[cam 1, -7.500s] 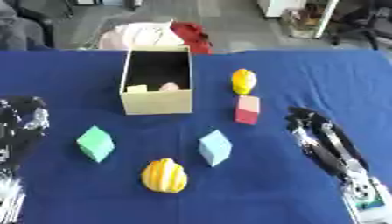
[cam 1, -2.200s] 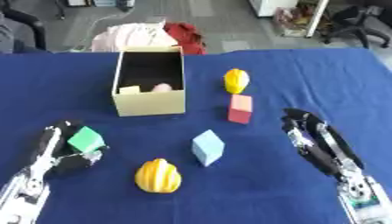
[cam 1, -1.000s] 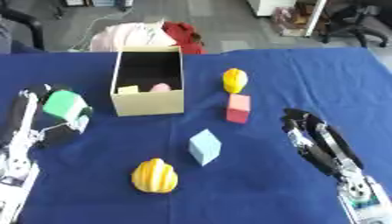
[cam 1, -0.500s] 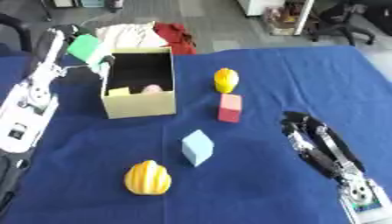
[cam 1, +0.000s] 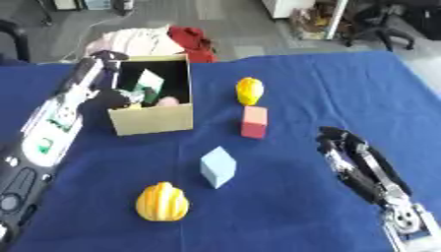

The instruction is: Pick up objects on the table and place them in the box.

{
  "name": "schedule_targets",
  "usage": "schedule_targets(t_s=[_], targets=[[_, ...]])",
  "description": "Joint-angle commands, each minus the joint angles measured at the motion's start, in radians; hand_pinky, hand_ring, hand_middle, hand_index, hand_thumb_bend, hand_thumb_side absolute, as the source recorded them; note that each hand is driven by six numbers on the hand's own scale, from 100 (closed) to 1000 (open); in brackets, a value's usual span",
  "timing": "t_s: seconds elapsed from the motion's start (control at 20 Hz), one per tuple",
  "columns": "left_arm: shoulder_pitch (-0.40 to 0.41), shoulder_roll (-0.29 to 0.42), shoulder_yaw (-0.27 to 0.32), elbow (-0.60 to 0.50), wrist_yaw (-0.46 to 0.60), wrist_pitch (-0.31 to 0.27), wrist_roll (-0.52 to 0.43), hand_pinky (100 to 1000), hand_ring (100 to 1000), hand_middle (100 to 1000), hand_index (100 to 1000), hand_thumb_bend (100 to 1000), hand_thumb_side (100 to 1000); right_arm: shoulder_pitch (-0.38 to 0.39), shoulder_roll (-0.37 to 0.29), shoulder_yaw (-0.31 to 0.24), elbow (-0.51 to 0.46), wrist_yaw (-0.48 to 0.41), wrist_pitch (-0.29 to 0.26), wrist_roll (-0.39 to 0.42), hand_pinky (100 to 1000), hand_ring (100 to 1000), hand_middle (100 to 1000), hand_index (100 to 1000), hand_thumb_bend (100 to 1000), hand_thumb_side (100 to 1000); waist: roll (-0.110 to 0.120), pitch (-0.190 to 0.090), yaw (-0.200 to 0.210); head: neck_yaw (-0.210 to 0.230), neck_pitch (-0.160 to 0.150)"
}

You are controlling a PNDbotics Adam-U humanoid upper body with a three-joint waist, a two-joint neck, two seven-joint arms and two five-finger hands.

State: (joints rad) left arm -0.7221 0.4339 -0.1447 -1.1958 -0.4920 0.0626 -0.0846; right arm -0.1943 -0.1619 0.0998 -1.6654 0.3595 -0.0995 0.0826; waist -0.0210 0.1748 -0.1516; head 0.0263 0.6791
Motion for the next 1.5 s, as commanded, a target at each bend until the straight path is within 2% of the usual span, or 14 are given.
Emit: schedule_targets(t_s=[0.05, 0.3, 0.5, 0.7, 0.75, 0.8, 0.9, 1.05, 1.2, 1.5], targets=[[0.007, 0.025, 0.033, -0.092, 0.037, -0.001, 0.047, 860, 753, 772, 807, 615, 489, -0.019, -0.008, -0.005, -0.011, -0.002, -0.001, -0.001, 875, 711, 722, 866, 100, 759, 0.0, -0.016, 0.003, -0.005, -0.013], [0.086, 0.062, 0.086, -0.327, 0.189, 0.019, 0.153, 853, 722, 735, 759, 583, 435, -0.096, -0.058, -0.018, -0.005, 0.015, 0.007, -0.016, 874, 715, 729, 873, 100, 713, 0.004, -0.014, 0.022, -0.019, -0.013], [0.179, 0.084, 0.117, -0.479, 0.286, 0.044, 0.197, 850, 703, 710, 739, 568, 420, -0.215, -0.134, -0.017, 0.044, 0.04, 0.018, -0.022, 871, 719, 740, 883, 100, 639, 0.01, -0.011, 0.045, -0.035, -0.016], [0.278, 0.075, 0.135, -0.561, 0.344, 0.056, 0.215, 848, 692, 697, 730, 559, 418, -0.357, -0.209, 0.01, 0.142, 0.079, 0.019, -0.003, 872, 735, 758, 898, 100, 572, 0.015, -0.008, 0.072, -0.053, -0.02], [0.301, 0.067, 0.139, -0.571, 0.347, 0.059, 0.218, 848, 691, 695, 728, 561, 309, -0.394, -0.223, 0.022, 0.174, 0.091, 0.015, 0.009, 872, 739, 762, 901, 100, 635, 0.016, -0.007, 0.077, -0.057, -0.022], [0.323, 0.057, 0.143, -0.578, 0.349, 0.062, 0.221, 848, 689, 693, 726, 558, 418, -0.432, -0.235, 0.032, 0.208, 0.104, 0.008, 0.022, 873, 746, 770, 905, 100, 549, 0.017, -0.006, 0.082, -0.061, -0.024], [0.36, 0.036, 0.148, -0.586, 0.349, 0.064, 0.225, 848, 687, 690, 723, 555, 419, -0.507, -0.246, 0.046, 0.288, 0.133, 0.007, 0.043, 874, 751, 777, 912, 100, 532, 0.019, -0.006, 0.092, -0.068, -0.026], [0.399, 0.006, 0.15, -0.597, 0.347, 0.061, 0.223, 848, 685, 687, 721, 549, 420, -0.623, -0.236, 0.051, 0.446, 0.195, 0.011, 0.052, 873, 756, 787, 920, 100, 520, 0.021, -0.006, 0.109, -0.086, -0.029], [0.418, -0.019, 0.151, -0.609, 0.348, 0.053, 0.221, 846, 679, 681, 717, 543, 417, -0.71, -0.198, 0.022, 0.617, 0.257, 0.021, 0.026, 874, 760, 785, 918, 100, 537, 0.023, -0.005, 0.132, -0.107, -0.033], [0.437, -0.049, 0.144, -0.621, 0.351, 0.041, 0.209, 844, 675, 675, 713, 538, 414, -0.805, -0.115, -0.06, 0.876, 0.369, 0.061, -0.063, 876, 769, 782, 913, 100, 566, 0.023, 0.002, 0.173, -0.135, -0.036]])
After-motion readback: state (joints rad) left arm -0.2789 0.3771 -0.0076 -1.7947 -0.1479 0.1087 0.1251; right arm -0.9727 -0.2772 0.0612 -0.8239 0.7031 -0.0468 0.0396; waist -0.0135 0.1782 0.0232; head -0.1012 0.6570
